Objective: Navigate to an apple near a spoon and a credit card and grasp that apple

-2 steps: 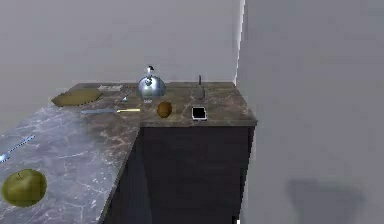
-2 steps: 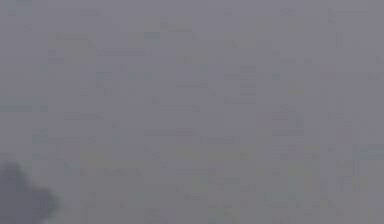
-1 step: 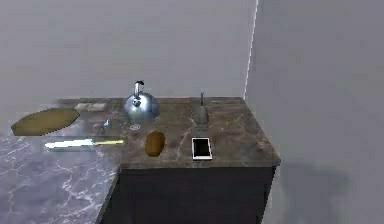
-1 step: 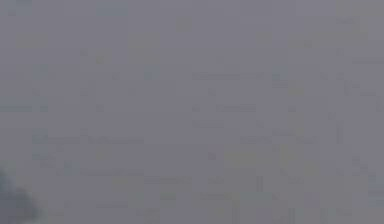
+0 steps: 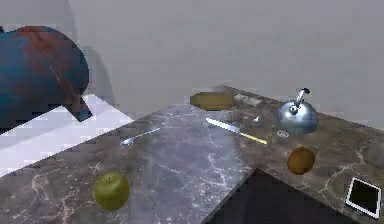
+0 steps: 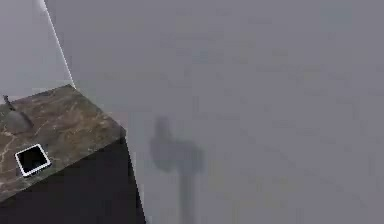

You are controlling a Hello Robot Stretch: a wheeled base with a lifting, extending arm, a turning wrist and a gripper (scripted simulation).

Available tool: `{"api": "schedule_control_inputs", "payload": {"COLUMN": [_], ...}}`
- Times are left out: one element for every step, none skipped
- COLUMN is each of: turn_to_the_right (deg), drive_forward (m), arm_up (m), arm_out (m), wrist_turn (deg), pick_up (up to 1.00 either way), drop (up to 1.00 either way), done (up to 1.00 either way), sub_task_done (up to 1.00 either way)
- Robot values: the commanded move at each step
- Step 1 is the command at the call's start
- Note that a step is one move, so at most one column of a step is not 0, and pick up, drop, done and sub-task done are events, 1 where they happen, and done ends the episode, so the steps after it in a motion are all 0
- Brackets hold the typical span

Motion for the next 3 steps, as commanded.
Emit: {"api": "schedule_control_inputs", "payload": {"turn_to_the_right": [-45.0, -45.0, -24.0], "drive_forward": [0.0, 0.0, 0.0], "arm_up": [0.0, 0.0, 0.0], "arm_out": [0.0, 0.0, 0.0], "wrist_turn": [0.0, 0.0, 0.0], "pick_up": [0.0, 0.0, 0.0], "drop": [0.0, 0.0, 0.0], "done": [0.0, 0.0, 0.0], "sub_task_done": [0.0, 0.0, 0.0]}}
